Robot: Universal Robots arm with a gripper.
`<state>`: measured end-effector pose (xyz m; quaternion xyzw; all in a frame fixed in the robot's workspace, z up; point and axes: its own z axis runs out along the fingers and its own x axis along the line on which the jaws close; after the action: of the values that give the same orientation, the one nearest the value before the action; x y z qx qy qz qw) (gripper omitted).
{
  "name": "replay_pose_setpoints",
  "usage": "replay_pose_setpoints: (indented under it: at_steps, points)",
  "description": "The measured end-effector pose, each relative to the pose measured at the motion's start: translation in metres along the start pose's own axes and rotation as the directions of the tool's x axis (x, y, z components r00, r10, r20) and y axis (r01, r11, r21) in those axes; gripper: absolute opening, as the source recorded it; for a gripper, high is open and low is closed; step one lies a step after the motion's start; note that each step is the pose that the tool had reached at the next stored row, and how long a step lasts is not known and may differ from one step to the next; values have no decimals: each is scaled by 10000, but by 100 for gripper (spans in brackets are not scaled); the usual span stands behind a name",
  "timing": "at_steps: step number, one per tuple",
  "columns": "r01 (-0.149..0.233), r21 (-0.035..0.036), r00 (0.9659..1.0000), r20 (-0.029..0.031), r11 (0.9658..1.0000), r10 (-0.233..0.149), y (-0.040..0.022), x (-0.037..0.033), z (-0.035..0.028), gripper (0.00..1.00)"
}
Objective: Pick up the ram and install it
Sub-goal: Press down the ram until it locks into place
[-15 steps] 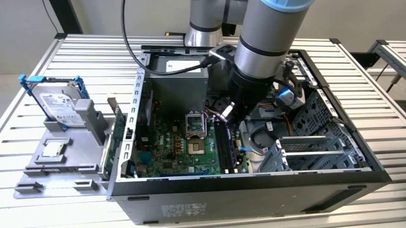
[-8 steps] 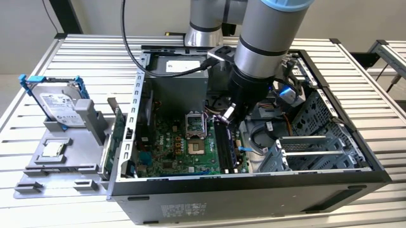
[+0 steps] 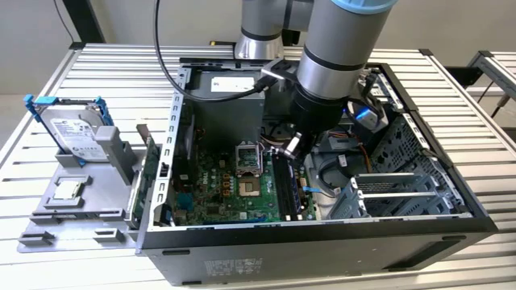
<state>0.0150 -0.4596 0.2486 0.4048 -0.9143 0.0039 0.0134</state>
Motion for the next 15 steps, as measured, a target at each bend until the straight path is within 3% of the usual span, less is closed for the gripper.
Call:
replay_pose_setpoints:
  at_steps: [4, 7, 9, 13, 15]
  points:
    - [458, 16, 9990, -6, 9989, -458, 0, 0, 0, 0]
    - [919, 17, 9958, 7, 9958, -919, 0, 0, 0, 0]
    - [1170, -37, 9931, 89, 9931, -1169, 1, 0, 0, 0]
    - [1635, -191, 9861, 329, 9864, -1629, 1, 1, 1, 0]
    - [1981, -188, 9797, 337, 9800, -1974, 1, 0, 2, 0]
